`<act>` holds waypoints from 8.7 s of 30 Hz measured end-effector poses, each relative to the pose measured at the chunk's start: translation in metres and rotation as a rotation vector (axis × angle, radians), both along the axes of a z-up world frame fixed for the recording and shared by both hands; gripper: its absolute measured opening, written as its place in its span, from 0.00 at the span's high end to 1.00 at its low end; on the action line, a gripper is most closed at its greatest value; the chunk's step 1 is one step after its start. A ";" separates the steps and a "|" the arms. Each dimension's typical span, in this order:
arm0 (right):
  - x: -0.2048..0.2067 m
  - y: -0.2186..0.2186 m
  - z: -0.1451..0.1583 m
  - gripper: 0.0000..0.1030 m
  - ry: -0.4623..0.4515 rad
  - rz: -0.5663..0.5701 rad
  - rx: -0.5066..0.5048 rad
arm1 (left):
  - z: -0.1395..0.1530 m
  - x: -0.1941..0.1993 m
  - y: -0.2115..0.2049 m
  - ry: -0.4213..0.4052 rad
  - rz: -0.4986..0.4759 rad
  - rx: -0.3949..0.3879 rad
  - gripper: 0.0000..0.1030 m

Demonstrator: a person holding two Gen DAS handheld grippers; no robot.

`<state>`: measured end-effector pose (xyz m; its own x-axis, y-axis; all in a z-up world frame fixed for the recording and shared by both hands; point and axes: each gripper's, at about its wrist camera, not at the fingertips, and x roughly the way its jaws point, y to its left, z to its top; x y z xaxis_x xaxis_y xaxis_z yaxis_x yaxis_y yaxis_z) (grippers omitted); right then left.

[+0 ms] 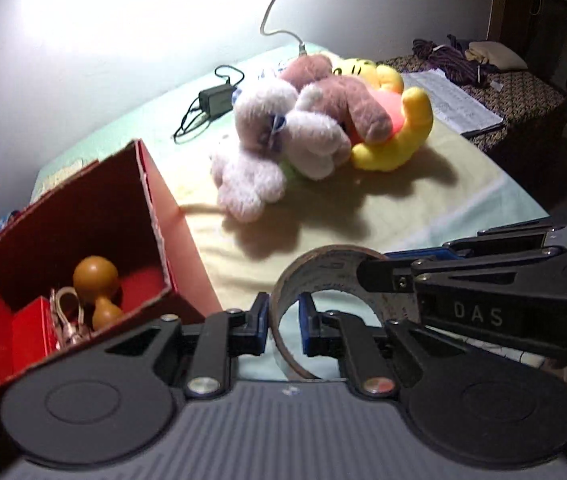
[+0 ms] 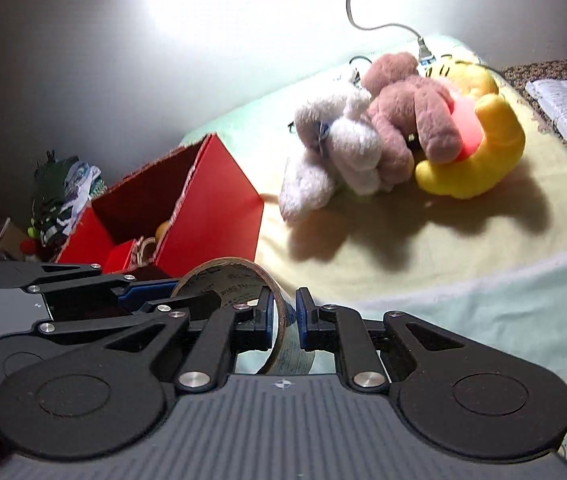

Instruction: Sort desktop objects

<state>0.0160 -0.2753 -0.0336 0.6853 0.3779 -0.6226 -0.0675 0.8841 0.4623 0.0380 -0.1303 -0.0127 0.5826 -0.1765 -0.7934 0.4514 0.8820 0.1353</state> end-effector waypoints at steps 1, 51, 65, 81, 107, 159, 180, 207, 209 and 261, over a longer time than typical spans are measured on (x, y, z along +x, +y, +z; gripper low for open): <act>0.002 0.001 0.006 0.87 -0.021 -0.009 0.000 | 0.007 0.003 0.002 -0.019 -0.011 -0.007 0.91; 0.172 0.198 -0.003 0.88 -0.013 0.017 -0.421 | -0.048 0.195 0.205 0.238 -0.069 -0.192 0.87; 0.177 0.191 0.002 0.88 -0.039 0.021 -0.339 | -0.038 0.189 0.213 0.160 -0.061 -0.239 0.84; 0.171 0.191 -0.003 0.86 -0.038 0.065 -0.404 | -0.050 0.195 0.208 0.233 -0.071 -0.211 0.83; 0.178 0.199 0.012 0.79 -0.004 0.045 -0.385 | -0.050 0.190 0.201 0.235 -0.136 -0.213 0.71; 0.142 0.178 0.008 0.86 -0.009 -0.034 -0.349 | -0.025 0.167 0.195 0.053 -0.047 -0.049 0.48; 0.110 0.180 0.013 0.69 -0.048 -0.044 -0.324 | -0.008 0.120 0.202 0.021 0.204 0.051 0.33; 0.082 0.175 0.017 0.69 -0.051 -0.016 -0.287 | 0.000 0.093 0.214 -0.043 0.349 0.005 0.10; 0.079 0.176 0.016 0.69 -0.049 -0.020 -0.281 | 0.001 0.092 0.216 -0.041 0.345 -0.014 0.14; 0.042 0.181 0.032 0.68 -0.123 -0.014 -0.170 | 0.028 0.034 0.249 -0.079 0.450 -0.161 0.01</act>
<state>0.0580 -0.0945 -0.0011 0.7645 0.2646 -0.5878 -0.1018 0.9500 0.2952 0.0723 0.1184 0.0150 0.6867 -0.0099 -0.7269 0.0139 0.9999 -0.0005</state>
